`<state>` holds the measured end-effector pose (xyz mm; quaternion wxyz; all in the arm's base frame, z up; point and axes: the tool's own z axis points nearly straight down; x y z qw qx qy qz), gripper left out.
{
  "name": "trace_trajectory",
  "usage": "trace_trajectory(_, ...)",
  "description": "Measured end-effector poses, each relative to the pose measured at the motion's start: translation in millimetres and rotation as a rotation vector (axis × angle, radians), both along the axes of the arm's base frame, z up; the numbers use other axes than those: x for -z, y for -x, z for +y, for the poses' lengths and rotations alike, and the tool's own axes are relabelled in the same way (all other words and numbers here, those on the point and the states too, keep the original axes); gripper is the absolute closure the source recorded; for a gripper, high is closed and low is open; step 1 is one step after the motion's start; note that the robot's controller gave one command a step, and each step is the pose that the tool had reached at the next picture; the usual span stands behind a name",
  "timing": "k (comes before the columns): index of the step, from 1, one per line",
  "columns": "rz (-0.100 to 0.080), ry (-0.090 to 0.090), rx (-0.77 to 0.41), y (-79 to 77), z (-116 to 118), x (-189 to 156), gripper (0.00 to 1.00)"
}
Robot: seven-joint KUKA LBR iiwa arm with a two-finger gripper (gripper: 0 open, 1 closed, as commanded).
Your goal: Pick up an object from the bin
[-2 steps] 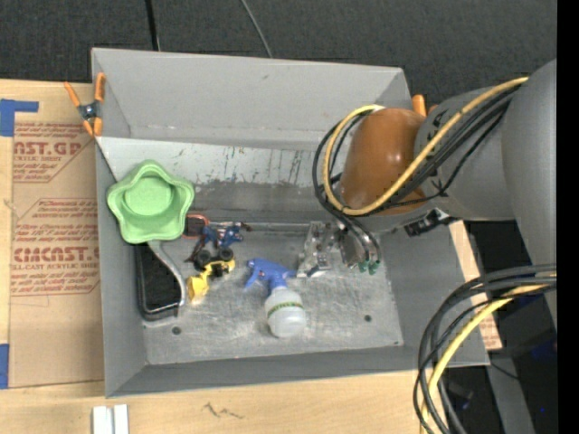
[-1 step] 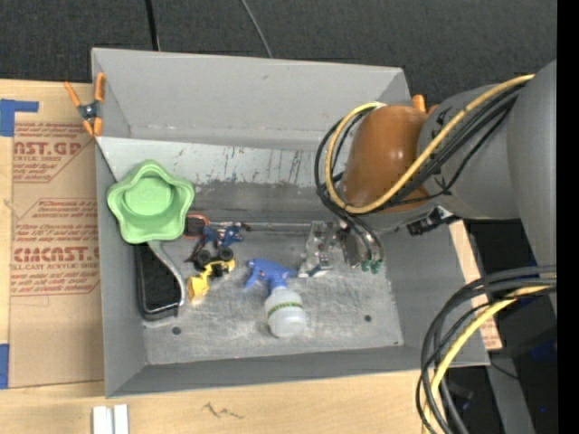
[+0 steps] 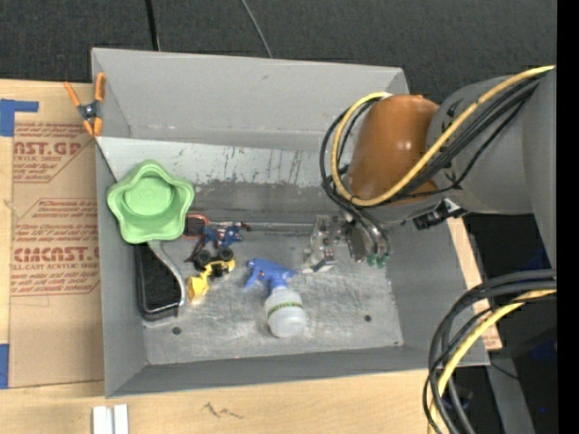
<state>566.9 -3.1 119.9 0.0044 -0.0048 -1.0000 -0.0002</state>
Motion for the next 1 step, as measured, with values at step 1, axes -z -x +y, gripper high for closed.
trace_trajectory(1, -0.007, 0.000, 0.000, -1.9, -0.1, -22.5, 1.00)
